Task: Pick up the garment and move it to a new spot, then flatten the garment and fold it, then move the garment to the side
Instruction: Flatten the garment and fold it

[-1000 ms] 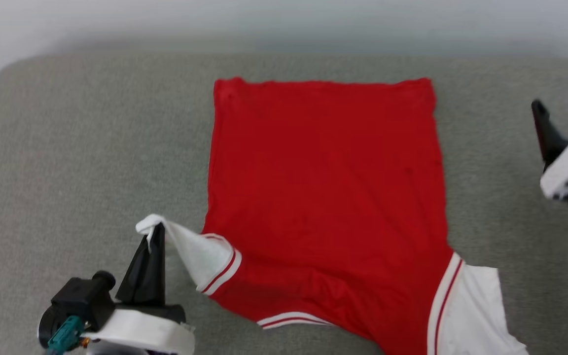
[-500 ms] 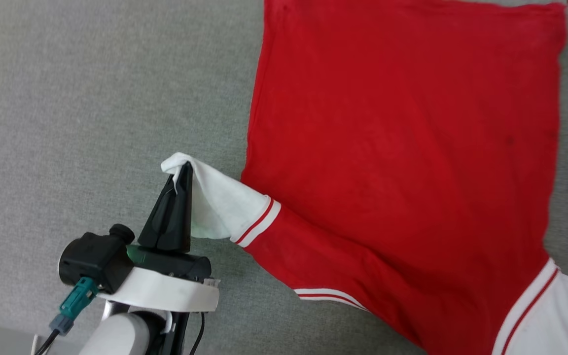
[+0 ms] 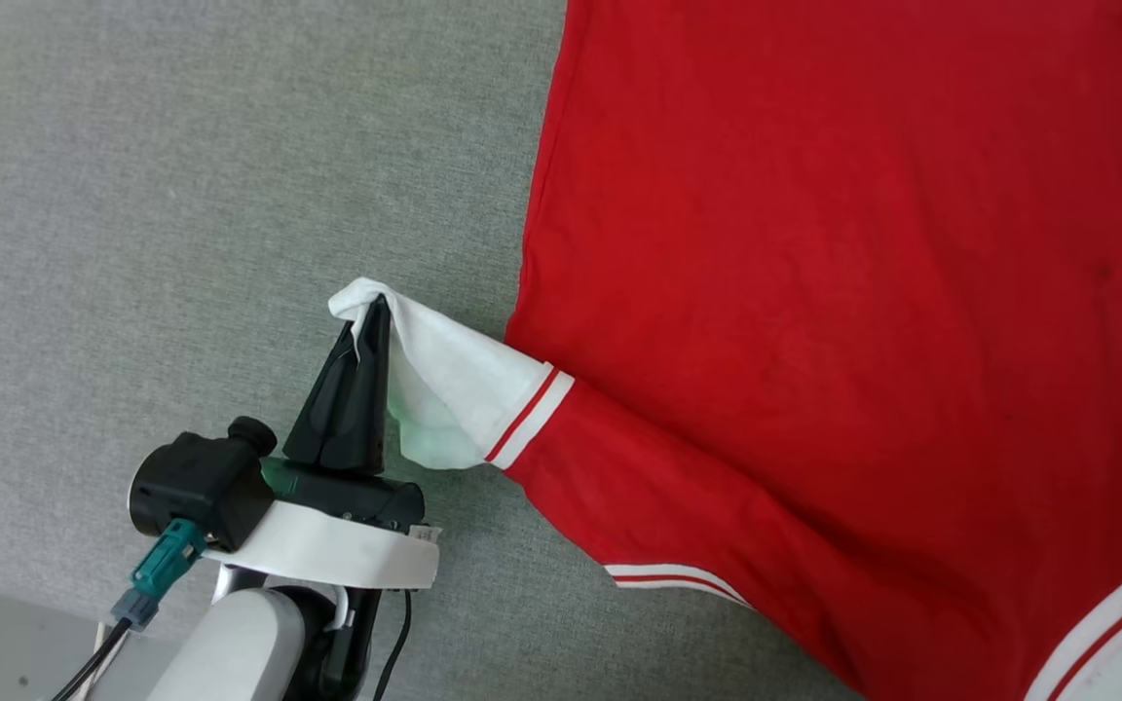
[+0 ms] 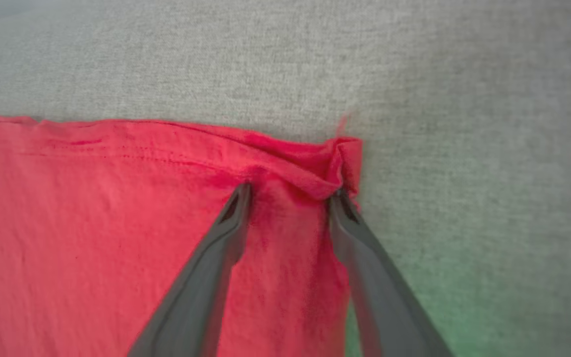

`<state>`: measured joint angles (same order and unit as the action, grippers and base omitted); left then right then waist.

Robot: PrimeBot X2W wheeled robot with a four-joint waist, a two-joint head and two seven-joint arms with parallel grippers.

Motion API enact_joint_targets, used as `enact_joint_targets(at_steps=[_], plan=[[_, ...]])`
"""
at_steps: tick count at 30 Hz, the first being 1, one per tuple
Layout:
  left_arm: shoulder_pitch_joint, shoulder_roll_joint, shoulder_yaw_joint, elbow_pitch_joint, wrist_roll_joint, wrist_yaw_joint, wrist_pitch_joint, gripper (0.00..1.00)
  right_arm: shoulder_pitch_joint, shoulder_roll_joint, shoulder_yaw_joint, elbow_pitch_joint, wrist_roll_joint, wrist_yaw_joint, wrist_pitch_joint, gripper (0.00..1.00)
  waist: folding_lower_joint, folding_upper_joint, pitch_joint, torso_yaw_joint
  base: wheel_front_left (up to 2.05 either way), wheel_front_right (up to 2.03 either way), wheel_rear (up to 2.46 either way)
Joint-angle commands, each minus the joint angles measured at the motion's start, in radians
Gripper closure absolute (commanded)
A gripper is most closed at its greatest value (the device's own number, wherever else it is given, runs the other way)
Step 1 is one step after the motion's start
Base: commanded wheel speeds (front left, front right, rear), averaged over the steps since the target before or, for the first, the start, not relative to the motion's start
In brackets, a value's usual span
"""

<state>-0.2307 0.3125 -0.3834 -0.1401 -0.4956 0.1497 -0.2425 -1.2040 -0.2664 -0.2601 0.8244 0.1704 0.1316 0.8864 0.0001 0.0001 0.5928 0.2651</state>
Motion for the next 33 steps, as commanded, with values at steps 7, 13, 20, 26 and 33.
enact_joint_targets(at_steps=[7,13,20,26,33], plan=[[0.022,0.003,0.008,0.041,-0.007,-0.006,-0.011,1.0,0.066,-0.016,0.031,0.017,-0.063,-0.002,-0.009,1.0,-0.0001,-0.0001,-0.095,-0.022,0.0,0.0,0.0],[0.068,0.027,0.021,0.083,-0.018,0.009,0.001,1.0,0.13,-0.064,0.167,-0.055,-0.047,-0.002,-0.02,1.0,-0.0001,-0.0001,-0.223,-0.09,0.0,0.0,0.0],[0.171,0.069,0.053,0.115,-0.048,0.041,0.029,1.0,0.357,-0.136,0.329,-0.224,0.074,-0.001,0.013,1.0,-0.0001,-0.0001,-0.389,-0.2,0.0,0.0,0.0],[0.274,0.095,0.078,0.115,-0.071,0.074,0.052,1.0,0.676,-0.201,0.362,-0.447,0.179,-0.001,0.073,1.0,-0.0001,-0.0001,-0.499,-0.287,0.0,0.0,0.0],[0.343,0.117,0.086,0.092,-0.088,0.097,0.085,1.0,1.091,-0.162,0.274,-0.67,0.219,-0.001,0.142,1.0,-0.0001,-0.0001,-0.548,-0.351,0.0,0.0,0.0]])
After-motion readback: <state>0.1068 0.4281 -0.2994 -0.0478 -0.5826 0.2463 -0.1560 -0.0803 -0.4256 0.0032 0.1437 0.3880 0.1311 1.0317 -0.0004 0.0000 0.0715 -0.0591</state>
